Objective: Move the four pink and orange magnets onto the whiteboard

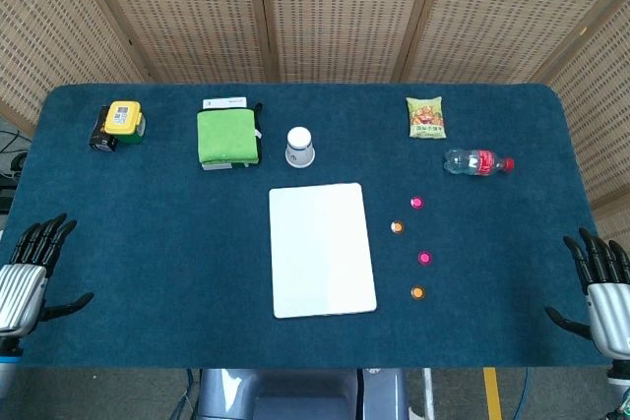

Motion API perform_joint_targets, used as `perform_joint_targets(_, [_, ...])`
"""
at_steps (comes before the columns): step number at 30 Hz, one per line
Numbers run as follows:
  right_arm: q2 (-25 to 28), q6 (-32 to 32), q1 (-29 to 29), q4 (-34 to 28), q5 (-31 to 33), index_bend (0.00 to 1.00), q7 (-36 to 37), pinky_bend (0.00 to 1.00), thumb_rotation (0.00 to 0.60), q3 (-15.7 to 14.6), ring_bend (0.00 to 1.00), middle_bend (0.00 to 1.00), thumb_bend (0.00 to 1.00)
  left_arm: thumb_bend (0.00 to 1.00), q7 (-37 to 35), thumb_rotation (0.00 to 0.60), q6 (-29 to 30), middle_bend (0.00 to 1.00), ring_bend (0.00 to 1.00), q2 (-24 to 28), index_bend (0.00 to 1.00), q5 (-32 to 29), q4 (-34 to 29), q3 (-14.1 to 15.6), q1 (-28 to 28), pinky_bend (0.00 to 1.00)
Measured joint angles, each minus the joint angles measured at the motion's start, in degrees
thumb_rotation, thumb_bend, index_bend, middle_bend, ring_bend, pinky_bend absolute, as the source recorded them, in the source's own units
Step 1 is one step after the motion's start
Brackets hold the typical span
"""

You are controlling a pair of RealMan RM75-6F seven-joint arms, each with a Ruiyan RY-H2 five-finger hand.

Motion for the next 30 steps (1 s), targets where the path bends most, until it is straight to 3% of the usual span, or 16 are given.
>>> perform_joint_targets(13, [-0.4, -2.8, 2.5, 0.9, -2.5, 0.00, 6.2, 0.00, 0.600, -0.1, 0.00, 0.00, 0.00, 0.02, 0.5, 0.600, -0.7, 0.00, 0.00, 0.0, 0.00, -0.3, 0.0, 0.0, -0.2, 0.00])
perform_joint_targets(16, [-0.4, -5.7, 5.5, 1.2, -3.3, 0.07, 7.5, 0.00, 0.600, 0.7, 0.00, 0.00, 0.00, 0.02, 0.7, 0.600, -1.2, 0.00, 0.00, 0.1, 0.00, -0.7, -0.3, 0.0, -0.4, 0.00])
perform_joint_targets(25, [-0.9, -21.5, 17.1, 1.0, -0.6, 0.35, 8.6, 0.00, 0.600, 5.1, 0.00, 0.00, 0.00, 0.02, 0.0, 0.600, -1.5, 0.00, 0.00, 0.4, 0.00, -1.0, -0.9, -0.3, -0.6, 0.00])
perform_joint_targets(30, [-3.8, -31.6, 24.9, 3.9, 4.4, 0.37, 5.8, 0.00, 0.600, 7.9, 0.00, 0.00, 0.06, 0.02, -0.3, 0.600, -2.1, 0.00, 0.00, 0.4, 0.00, -1.0, -0.8, -0.2, -0.8, 0.00])
